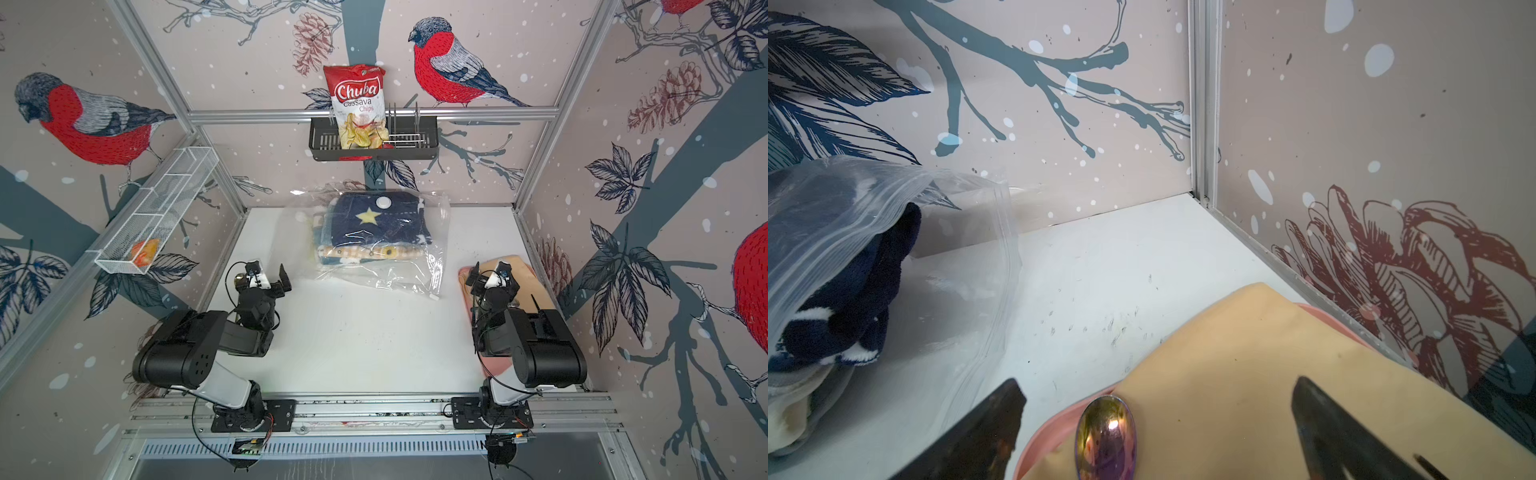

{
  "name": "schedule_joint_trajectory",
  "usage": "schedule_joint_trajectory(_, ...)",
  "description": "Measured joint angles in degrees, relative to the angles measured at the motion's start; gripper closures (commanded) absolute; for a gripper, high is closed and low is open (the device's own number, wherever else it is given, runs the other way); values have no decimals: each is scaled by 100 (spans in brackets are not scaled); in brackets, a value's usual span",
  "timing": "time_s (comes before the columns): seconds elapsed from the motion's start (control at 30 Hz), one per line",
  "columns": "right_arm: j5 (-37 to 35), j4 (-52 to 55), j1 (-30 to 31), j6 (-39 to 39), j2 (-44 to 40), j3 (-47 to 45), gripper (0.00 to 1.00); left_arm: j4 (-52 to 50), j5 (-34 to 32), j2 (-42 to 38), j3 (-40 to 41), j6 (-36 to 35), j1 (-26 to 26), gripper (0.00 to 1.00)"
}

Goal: Take the blanket out of the vacuum bag
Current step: Adjust the vacuum bag at the center of the board.

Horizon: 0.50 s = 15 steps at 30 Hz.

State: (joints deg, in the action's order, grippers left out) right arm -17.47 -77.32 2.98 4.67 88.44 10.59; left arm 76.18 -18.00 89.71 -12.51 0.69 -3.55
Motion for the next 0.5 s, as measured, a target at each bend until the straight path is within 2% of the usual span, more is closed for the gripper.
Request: schedule_joint_trajectory(0.5, 0, 0, 0, 0, 0, 0, 0, 2, 37, 0, 17, -20, -61, 2)
